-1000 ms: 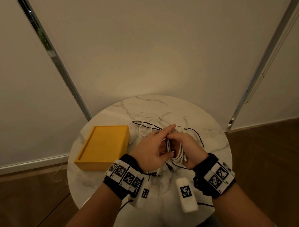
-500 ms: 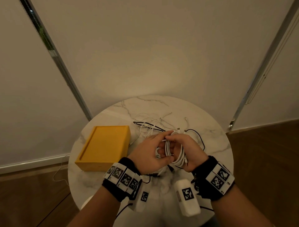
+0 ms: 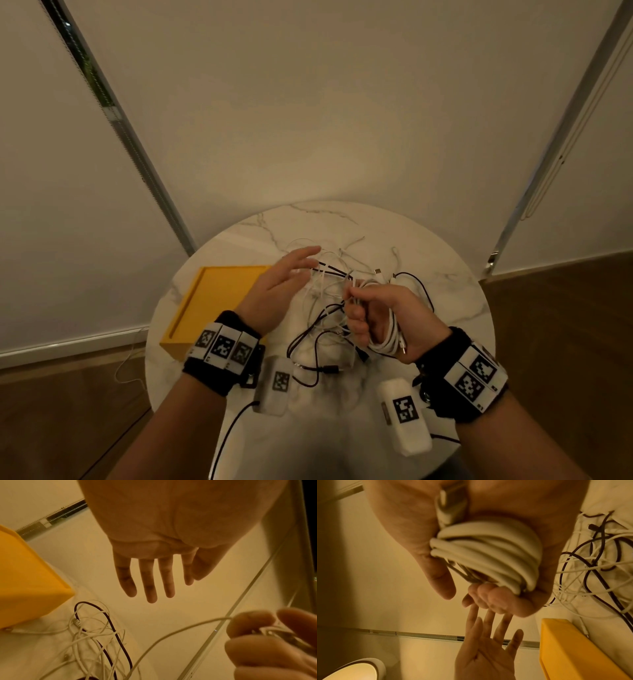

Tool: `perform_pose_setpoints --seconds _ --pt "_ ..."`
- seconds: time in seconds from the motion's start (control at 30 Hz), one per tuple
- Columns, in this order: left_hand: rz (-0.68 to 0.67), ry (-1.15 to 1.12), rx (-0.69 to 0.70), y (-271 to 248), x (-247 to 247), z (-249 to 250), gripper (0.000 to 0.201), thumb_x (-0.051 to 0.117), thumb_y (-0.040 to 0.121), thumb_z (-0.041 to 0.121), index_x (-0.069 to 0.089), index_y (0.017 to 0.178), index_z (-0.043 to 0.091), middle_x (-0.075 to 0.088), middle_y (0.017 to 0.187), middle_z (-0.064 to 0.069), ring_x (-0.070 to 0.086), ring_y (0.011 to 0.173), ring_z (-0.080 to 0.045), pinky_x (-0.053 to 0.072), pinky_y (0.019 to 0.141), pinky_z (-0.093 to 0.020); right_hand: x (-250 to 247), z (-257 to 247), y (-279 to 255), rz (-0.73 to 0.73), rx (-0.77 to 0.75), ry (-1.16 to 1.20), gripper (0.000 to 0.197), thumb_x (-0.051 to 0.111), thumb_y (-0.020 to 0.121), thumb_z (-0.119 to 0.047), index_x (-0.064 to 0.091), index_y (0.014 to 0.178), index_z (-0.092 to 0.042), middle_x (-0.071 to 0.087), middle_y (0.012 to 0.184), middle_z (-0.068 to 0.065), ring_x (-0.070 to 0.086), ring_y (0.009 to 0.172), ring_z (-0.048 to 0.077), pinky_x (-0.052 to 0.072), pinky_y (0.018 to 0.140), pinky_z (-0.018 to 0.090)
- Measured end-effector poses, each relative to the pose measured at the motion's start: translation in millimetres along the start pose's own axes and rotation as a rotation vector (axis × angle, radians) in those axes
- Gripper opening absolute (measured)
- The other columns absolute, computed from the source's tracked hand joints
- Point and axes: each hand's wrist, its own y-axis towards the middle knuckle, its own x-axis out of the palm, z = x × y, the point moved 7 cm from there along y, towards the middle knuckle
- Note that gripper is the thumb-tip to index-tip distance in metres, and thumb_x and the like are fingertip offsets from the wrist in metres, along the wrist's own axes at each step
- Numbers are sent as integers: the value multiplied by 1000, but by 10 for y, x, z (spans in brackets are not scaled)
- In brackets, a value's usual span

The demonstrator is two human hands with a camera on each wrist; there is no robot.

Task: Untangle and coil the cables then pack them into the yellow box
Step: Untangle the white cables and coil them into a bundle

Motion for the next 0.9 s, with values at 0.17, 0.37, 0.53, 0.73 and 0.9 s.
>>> perform_pose_setpoints --seconds 0.17,0.37,0.53,0.73,0.9 --pt "-157 209 91 -25 339 -9 51 55 96 11 50 139 37 56 136 12 50 126 -4 46 102 -28 157 84 3 -108 22 -91 18 62 84 -26 66 91 -11 44 69 2 40 58 15 35 52 26" --pt "-123 104 26 -57 417 -59 18 52 90 48 62 88 34 65 90 10 61 92 -12 49 92 -51 110 -30 -54 -120 -53 -71 16 62 84 -25 64 91 -11 43 70 3 39 59 16 36 53 27" --pt "98 113 83 -73 207 214 26 47 102 31 64 89 15 71 86 0 67 88 -20 55 85 -51 -43 -259 -70 66 -235 -102 24 62 87 -34 59 91 -11 40 68 3 38 56 15 33 49 26" --pt "111 73 209 -150 341 619 19 52 100 27 70 107 31 74 96 3 71 93 -14 59 85 -43 -114 -497 -169 395 -570 -178 51 54 84 -64 62 97 -15 44 64 -1 43 58 16 41 56 32" --pt "-7 190 373 -288 667 823 24 55 99 10 73 113 20 73 91 9 66 85 -8 54 78 -28 -103 -536 -210 478 -625 -138 67 57 71 -81 59 91 -18 52 61 -7 54 58 9 47 61 28"
